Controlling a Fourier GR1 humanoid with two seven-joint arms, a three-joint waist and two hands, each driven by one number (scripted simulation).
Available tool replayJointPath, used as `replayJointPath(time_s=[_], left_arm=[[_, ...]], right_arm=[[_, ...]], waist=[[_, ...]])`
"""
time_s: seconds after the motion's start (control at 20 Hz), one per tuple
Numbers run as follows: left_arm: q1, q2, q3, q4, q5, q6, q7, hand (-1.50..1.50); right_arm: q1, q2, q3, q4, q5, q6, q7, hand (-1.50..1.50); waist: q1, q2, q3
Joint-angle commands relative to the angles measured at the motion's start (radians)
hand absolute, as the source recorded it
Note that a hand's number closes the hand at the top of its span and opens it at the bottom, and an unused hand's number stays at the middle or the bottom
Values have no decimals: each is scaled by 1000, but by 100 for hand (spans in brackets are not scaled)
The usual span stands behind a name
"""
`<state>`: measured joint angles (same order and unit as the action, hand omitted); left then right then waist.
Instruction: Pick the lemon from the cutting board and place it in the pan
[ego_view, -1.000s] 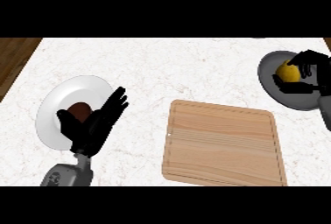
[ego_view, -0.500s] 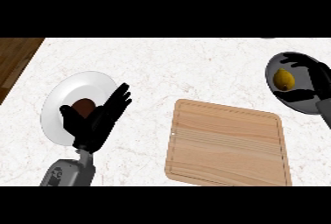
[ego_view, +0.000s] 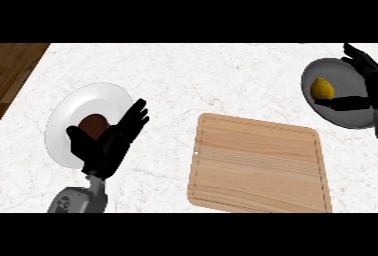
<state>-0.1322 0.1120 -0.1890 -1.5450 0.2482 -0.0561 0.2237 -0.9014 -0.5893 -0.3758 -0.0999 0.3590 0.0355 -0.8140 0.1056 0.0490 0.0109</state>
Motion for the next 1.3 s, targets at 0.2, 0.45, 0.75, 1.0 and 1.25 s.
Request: replayJointPath(time_s=[0.2, 0.45, 0.75, 1.0, 1.25], left_arm=[[0, -3, -1, 14, -10, 1, -10, 0], [-4, 1, 17, 6, 3, 1, -7, 0], [3, 12, 23, 7, 0, -5, -12, 0], [15, 0, 20, -4, 8, 2, -4, 0], [24, -3, 19, 1, -2, 14, -4, 0]], right_arm=[[9, -95, -31, 50, -36, 319, 32, -150], [77, -159, -4, 25, -13, 473, -60, -150], [124, -200, -5, 1, -22, 585, -91, -150], [135, -227, 5, -28, -21, 620, -82, -150], [187, -226, 24, -57, -17, 650, -115, -150]], waist=[[-6, 4, 0], [-14, 6, 3], [-29, 0, 5], [-23, -4, 5], [-35, -8, 6]])
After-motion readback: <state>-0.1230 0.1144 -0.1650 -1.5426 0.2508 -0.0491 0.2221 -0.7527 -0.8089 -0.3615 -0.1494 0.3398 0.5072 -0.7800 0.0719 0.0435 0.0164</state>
